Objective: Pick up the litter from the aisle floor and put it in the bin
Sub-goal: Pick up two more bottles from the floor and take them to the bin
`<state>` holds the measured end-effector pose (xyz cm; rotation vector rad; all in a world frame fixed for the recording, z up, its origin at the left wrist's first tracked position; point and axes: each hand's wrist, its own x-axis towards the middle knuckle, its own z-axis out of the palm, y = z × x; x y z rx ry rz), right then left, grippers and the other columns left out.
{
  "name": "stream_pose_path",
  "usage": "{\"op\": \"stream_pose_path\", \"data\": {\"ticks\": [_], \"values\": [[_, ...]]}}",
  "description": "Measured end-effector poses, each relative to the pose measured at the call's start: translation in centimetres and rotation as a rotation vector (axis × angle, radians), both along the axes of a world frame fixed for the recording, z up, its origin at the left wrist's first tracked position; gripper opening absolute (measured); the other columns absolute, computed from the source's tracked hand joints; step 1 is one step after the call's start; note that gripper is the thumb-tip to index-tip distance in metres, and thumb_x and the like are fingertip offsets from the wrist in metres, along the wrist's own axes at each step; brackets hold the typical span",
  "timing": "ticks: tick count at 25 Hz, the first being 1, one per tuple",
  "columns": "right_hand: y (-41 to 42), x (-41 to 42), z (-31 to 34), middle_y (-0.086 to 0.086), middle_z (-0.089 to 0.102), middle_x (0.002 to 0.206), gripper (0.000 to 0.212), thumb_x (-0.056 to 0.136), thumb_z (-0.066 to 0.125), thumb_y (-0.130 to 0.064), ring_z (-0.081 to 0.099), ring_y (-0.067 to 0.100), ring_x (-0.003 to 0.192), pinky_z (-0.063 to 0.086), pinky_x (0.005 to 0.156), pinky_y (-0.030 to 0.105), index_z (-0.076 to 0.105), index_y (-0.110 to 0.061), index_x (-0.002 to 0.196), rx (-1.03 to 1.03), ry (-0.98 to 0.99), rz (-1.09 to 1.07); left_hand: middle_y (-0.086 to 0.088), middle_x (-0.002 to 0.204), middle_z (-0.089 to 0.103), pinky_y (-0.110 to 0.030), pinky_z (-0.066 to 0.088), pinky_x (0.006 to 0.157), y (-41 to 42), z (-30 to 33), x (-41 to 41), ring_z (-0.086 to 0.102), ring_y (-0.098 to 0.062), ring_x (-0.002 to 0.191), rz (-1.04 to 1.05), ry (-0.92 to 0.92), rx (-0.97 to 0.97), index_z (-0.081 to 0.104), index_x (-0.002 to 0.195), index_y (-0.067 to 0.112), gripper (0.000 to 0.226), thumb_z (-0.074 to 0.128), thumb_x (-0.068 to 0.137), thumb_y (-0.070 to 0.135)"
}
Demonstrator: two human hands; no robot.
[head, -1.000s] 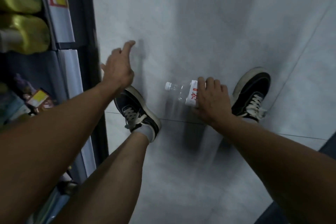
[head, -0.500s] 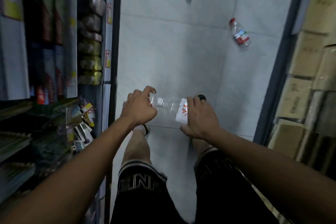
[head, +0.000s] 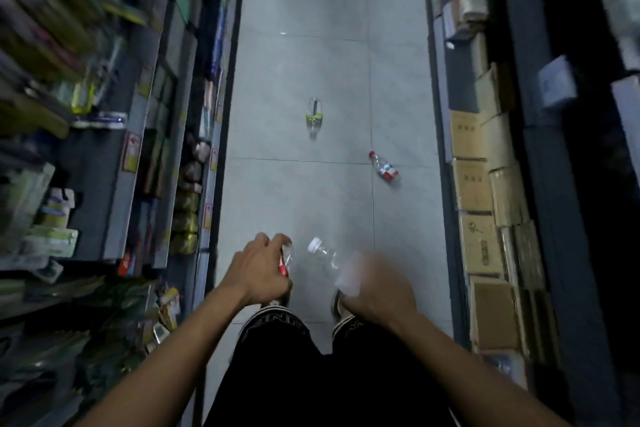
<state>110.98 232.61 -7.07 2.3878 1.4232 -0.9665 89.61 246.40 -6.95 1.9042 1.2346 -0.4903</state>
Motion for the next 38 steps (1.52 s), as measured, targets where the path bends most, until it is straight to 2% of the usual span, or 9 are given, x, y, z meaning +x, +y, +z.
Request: {"op": "stream_pose_path", "data": {"ticks": [6,11,14,20,25,28,33,38], "values": [[-8.3,-4.0,2.7,0.001,0.05,0.12,0.086,0.06,0.069,-0.063,0.054,0.026,0.11,0.047,0.086,0.039,0.041,-0.023,0.132,0.021,-0.009,-0.415,-0.002,0.12,0.048,-0.043,0.047,0.092,-0.4,1.8,-0.4,0.054,-0.028,0.111,-0.261,0.038,0.035,0.041,0.137,0.036,0.073,0.064,0.067,0.041],[-18.4,-7.6,4.8,0.001,0.048,0.123,0.09,0.061,0.07,-0.064,0.053,0.027,0.113,0.048,0.091,0.042,0.038,-0.023,0.134,0.046,-0.01,-0.764,-0.006,0.127,0.045,-0.044,0.046,0.094,-4.1,2.9,3.3,0.054,-0.032,0.111,-0.504,0.027,0.08,0.038,0.139,0.034,0.077,0.066,0.067,0.042],[-26.0,-9.8,5.5,0.002,0.049,0.123,0.088,0.063,0.069,-0.064,0.054,0.027,0.113,0.049,0.091,0.042,0.039,-0.022,0.134,0.065,-0.016,-1.023,-0.008,0.132,0.042,-0.047,0.048,0.096,-9.4,3.3,6.1,0.054,-0.035,0.116,-0.655,-0.003,0.074,0.034,0.144,0.033,0.086,0.064,0.064,0.045],[-41.7,-17.7,4.9,0.003,0.052,0.126,0.089,0.065,0.069,-0.066,0.056,0.027,0.114,0.05,0.091,0.041,0.04,-0.02,0.136,0.055,-0.021,-1.534,-0.009,0.128,0.053,-0.046,0.048,0.098,-24.2,3.4,12.1,0.052,-0.033,0.117,-1.174,0.034,0.111,0.036,0.143,0.032,0.087,0.059,0.061,0.048],[-50.7,-25.2,4.5,0.006,0.053,0.127,0.097,0.063,0.07,-0.071,0.057,0.03,0.114,0.05,0.09,0.042,0.038,-0.017,0.138,0.063,-0.009,-1.946,-0.013,0.131,0.053,-0.045,0.048,0.1,-38.2,3.2,17.0,0.054,-0.036,0.121,-1.615,0.036,0.138,0.034,0.154,0.03,0.093,0.071,0.069,0.038],[-52.7,-29.6,5.1,0.007,0.054,0.124,0.096,0.059,0.06,-0.071,0.058,0.031,0.112,0.051,0.089,0.041,0.039,-0.017,0.135,0.061,-0.012,-2.162,-0.013,0.133,0.053,-0.043,0.048,0.097,-45.4,3.9,18.7,0.055,-0.036,0.121,-1.813,0.023,0.148,0.033,0.155,0.03,0.093,0.073,0.071,0.031],[-52.6,-35.5,5.5,0.008,0.053,0.124,0.089,0.062,0.065,-0.061,0.058,0.033,0.114,0.051,0.091,0.043,0.04,-0.015,0.134,0.004,0.025,-2.556,-0.012,0.14,0.051,-0.04,0.048,0.095,-57.1,4.1,20.1,0.055,-0.032,0.123,-2.177,0.054,0.11,0.03,0.156,0.03,0.1,0.076,0.067,0.031],[-49.8,-37.7,5.9,0.006,0.053,0.123,0.082,0.065,0.064,-0.058,0.058,0.031,0.113,0.051,0.092,0.041,0.041,-0.017,0.132,-0.03,0.101,-2.905,-0.013,0.128,0.056,-0.041,0.05,0.096,-65.6,3.3,18.4,0.058,-0.033,0.117,-2.563,0.024,0.105,0.032,0.153,0.028,0.097,0.075,0.067,0.037]]}}
